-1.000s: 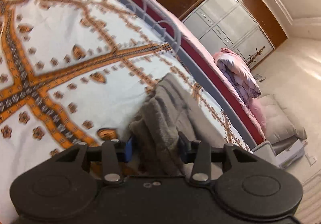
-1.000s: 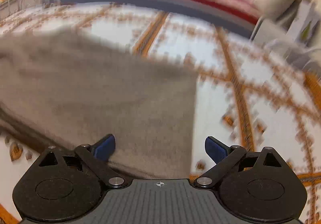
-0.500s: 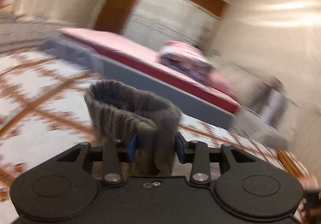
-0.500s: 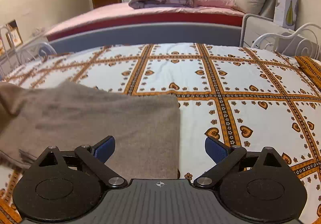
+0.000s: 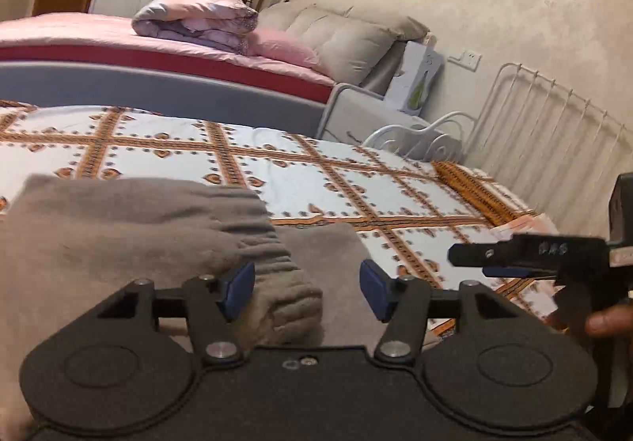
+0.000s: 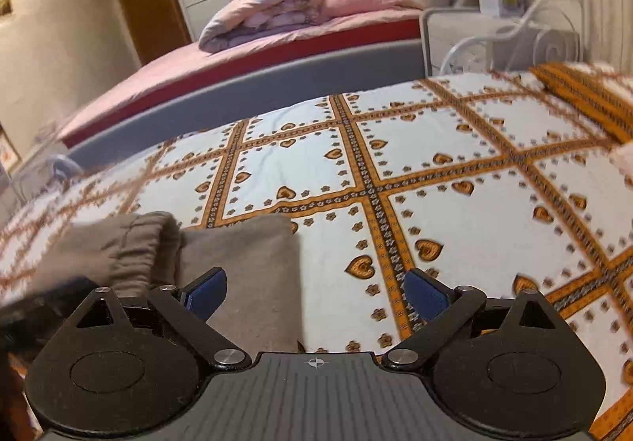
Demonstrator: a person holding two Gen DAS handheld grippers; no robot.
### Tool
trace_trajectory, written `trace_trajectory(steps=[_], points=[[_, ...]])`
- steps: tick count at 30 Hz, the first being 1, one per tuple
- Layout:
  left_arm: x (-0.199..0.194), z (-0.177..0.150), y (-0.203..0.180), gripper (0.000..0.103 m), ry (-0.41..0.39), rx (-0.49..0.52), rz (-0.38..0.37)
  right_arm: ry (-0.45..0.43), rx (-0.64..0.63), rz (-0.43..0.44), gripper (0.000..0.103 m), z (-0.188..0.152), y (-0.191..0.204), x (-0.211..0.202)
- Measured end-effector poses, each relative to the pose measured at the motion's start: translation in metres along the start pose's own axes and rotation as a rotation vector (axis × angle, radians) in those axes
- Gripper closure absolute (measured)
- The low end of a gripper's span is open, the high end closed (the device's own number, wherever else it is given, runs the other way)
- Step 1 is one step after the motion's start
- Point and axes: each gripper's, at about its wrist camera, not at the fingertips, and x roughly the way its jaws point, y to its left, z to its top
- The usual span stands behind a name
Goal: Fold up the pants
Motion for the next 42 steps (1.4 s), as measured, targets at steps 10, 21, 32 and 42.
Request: trace_trajectory(steps=[10,21,32,42], points=[[-0.099,0.01,0.093,0.054,-0.03,-0.181,0.273,0.193,0.308,0.403,0.007,-0.01,0.02,0.036],[-0.166,-0.021,0.147,0.052,0.031,-0.254,0.361,0.366,0.512,0.546,0.007,-0.03,0.043,0.091],[-0.157,-0.02,0.147,0.046,0.008,-0.29,0.379,0.36,0.474,0.497,0.036,-0.035,0.064,0.1],[-0.145,-0.025,0.145,0.044,0.052,-0.284,0.416,0.099,0.26,0.648,0.064,0.006,0.088,0.026]])
